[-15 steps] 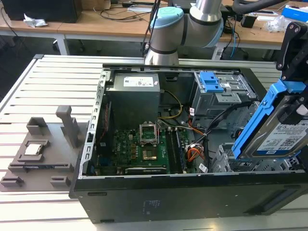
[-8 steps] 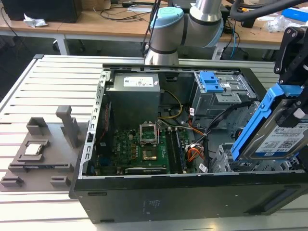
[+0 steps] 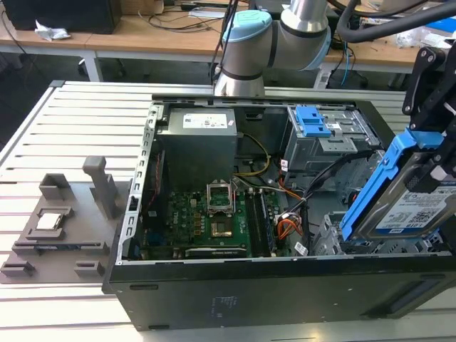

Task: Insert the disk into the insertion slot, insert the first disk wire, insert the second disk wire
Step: 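Insert the disk into the insertion slot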

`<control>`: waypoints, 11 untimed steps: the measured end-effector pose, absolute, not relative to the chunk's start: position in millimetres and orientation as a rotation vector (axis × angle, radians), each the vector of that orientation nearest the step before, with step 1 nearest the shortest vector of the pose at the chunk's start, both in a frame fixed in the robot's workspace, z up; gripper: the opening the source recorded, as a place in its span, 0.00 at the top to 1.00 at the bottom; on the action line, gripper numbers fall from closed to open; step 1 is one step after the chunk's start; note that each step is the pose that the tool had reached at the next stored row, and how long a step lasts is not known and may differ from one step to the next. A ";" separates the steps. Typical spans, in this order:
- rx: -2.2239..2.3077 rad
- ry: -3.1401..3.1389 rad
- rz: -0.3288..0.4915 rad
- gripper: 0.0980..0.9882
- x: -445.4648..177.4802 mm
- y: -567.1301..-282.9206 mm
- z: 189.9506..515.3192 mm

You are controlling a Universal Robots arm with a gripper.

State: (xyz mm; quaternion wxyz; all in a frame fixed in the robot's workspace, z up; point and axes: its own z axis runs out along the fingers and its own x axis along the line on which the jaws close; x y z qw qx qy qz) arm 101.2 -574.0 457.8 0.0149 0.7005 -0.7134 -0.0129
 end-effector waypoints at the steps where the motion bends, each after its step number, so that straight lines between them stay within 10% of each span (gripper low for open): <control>1: 2.180 -2.220 -0.040 0.70 101.2 -574.0 457.0; 11: 2.180 -2.220 -0.040 0.70 101.3 -573.4 447.8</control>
